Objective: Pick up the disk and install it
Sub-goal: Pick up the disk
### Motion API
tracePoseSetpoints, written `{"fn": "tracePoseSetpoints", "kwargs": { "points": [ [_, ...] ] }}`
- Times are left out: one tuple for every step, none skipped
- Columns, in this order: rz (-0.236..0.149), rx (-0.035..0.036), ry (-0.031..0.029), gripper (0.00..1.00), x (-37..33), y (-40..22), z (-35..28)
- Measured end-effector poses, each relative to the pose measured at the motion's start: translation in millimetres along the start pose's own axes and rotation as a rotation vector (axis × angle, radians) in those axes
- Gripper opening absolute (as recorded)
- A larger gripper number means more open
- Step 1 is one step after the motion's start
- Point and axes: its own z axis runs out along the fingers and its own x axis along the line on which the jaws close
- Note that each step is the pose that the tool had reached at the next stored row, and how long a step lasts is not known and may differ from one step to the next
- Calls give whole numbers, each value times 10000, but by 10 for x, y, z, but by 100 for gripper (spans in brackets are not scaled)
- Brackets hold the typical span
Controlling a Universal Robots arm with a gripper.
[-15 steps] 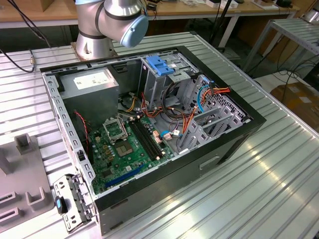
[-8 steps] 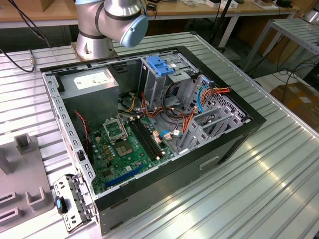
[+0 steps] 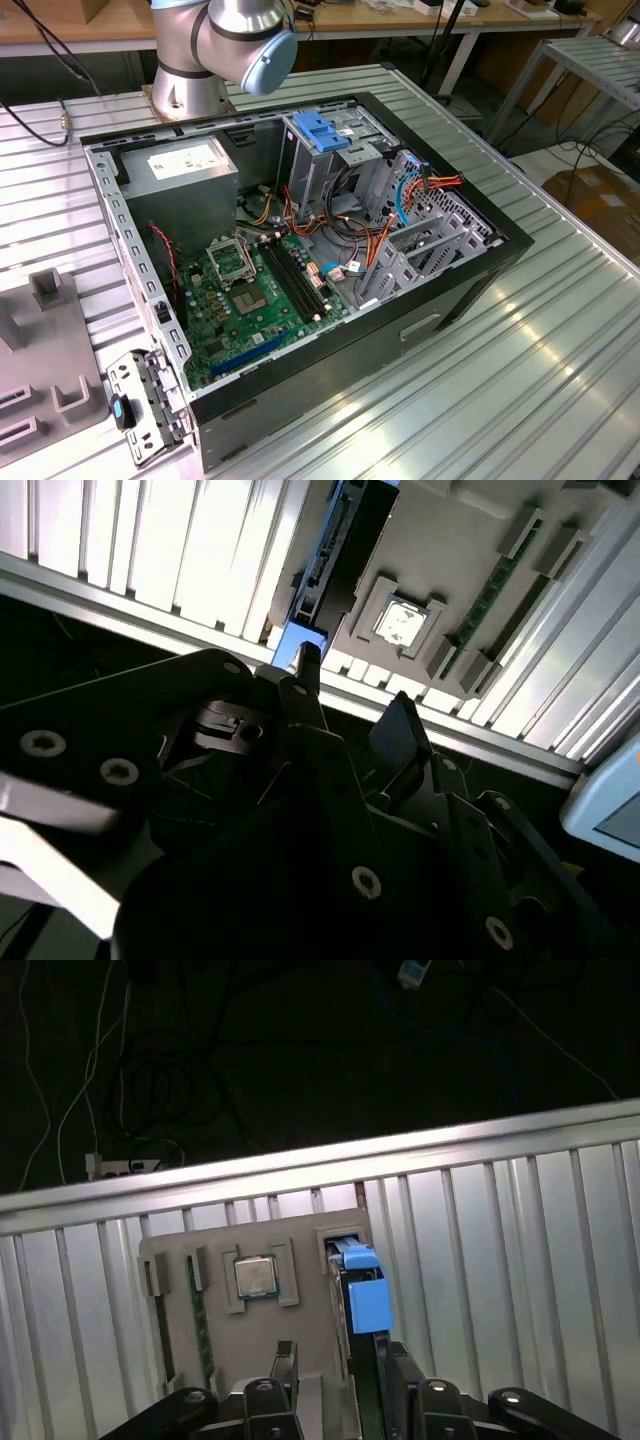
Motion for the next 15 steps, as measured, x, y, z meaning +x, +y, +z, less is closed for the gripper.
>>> {"fn": "tracePoseSetpoints", "kwargs": {
  "points": [
    [-92, 8, -2, 48, 0, 0, 10],
    [-187, 19, -3, 48, -1, 0, 20],
    [-249, 29, -5, 48, -1, 1, 32],
    [-335, 51, -9, 48, -1, 1, 49],
    [-389, 67, -12, 48, -1, 2, 59],
    [-435, 80, -13, 48, -2, 4, 68],
    [-474, 92, -20, 48, -1, 10, 80],
    [-476, 92, -30, 48, 0, 14, 86],
    [-476, 92, -35, 48, -1, 14, 91],
    [-476, 91, -35, 48, -1, 14, 91],
    [-476, 92, -36, 48, -1, 15, 96],
    [-476, 92, -36, 48, -1, 15, 100],
    [-476, 92, -36, 48, -1, 15, 100],
    [-476, 93, -36, 48, -1, 15, 100],
    [-476, 93, -36, 48, -1, 15, 100]
  ]
}}
